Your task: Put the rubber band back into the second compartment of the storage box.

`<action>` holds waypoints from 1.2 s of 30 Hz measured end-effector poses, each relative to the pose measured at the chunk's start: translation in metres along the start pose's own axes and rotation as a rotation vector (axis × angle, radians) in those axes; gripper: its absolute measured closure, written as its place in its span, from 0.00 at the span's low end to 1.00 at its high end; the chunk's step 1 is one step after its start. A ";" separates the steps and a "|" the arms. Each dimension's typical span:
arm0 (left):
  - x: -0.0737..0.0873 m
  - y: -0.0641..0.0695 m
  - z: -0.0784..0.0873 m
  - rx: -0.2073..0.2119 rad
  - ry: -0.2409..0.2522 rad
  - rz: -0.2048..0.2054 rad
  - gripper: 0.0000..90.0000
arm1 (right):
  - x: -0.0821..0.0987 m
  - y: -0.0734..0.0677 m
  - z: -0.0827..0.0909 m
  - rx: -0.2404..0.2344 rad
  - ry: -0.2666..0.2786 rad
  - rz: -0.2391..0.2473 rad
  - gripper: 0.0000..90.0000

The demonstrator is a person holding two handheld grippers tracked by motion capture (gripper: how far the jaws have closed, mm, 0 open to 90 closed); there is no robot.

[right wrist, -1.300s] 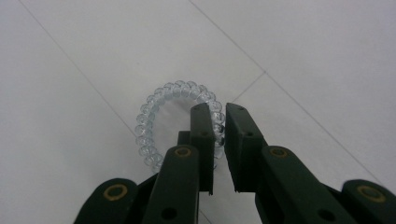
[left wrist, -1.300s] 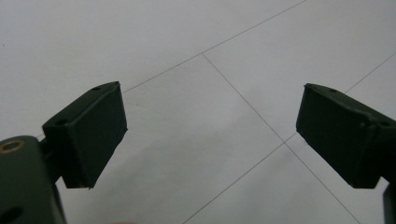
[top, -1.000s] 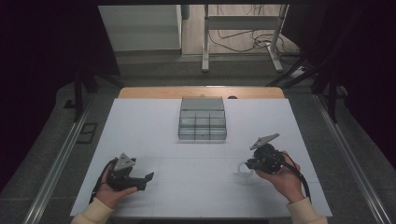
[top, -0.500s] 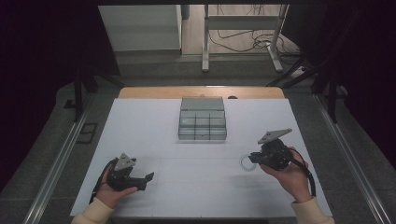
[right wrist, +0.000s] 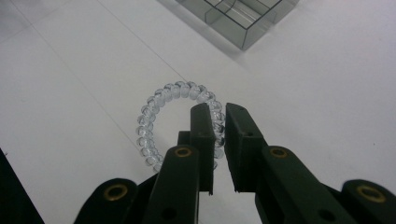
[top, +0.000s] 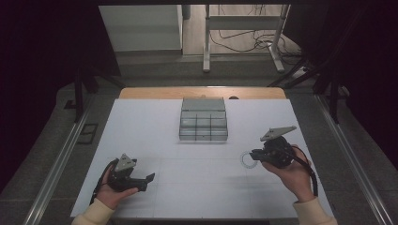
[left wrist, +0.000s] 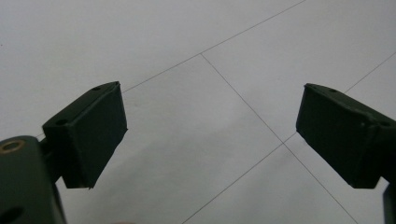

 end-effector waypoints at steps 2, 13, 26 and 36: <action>0.000 0.000 0.000 -0.001 0.000 -0.003 0.10 | -0.003 0.001 -0.001 0.000 0.001 0.006 0.90; 0.000 0.001 0.001 -0.002 0.002 0.002 0.10 | -0.022 0.003 -0.015 -0.014 0.008 -0.006 0.90; -0.002 0.000 -0.001 0.007 0.005 0.001 0.10 | -0.042 0.018 -0.034 -0.016 0.007 -0.052 0.90; -0.002 0.000 -0.001 0.009 0.007 0.000 0.10 | -0.071 0.021 -0.058 -0.031 -0.008 -0.057 0.90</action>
Point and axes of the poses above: each handheld gripper's, and its own axes: z roughly backward along the jaws, x roughly out of its underside, y roughly to its right, the point moved 4 cm from there along -z, roughly forward along the jaws, and after that the axes turned 9 degrees about -z, right-handed, at the moved point
